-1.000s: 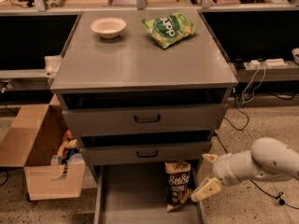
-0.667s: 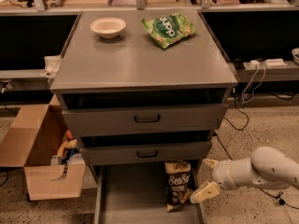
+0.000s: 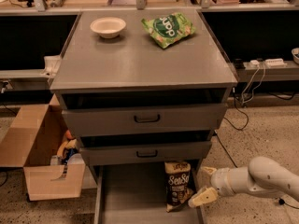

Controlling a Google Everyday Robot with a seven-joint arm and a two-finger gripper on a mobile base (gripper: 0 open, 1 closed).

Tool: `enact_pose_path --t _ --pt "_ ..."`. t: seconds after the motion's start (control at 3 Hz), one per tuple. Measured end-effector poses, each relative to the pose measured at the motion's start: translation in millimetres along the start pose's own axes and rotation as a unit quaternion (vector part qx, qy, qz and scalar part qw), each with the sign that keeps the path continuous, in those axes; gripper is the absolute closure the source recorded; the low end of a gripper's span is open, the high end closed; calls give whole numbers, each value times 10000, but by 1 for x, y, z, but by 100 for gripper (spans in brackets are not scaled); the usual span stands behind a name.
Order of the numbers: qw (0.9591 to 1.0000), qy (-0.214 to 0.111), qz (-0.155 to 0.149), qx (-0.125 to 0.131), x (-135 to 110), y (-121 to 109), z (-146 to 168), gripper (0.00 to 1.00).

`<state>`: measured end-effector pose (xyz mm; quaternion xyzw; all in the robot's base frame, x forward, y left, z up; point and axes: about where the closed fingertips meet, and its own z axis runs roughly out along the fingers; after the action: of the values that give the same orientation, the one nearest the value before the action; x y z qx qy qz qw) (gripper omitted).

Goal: Pick brown chip bag from bottom drawer and place on counter

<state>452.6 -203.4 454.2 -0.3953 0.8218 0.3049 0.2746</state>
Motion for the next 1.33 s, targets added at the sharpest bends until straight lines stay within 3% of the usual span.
enact_pose_path --t 0.33,0.67,1.0,1.33 --pt "9998 1 -116 139 14 -27 14 0" --pt "9998 24 -107 145 47 -67 39 0" --pt "9997 -2 76 212 83 -116 67 0" --pt "9992 -117 206 325 102 -150 86 0"
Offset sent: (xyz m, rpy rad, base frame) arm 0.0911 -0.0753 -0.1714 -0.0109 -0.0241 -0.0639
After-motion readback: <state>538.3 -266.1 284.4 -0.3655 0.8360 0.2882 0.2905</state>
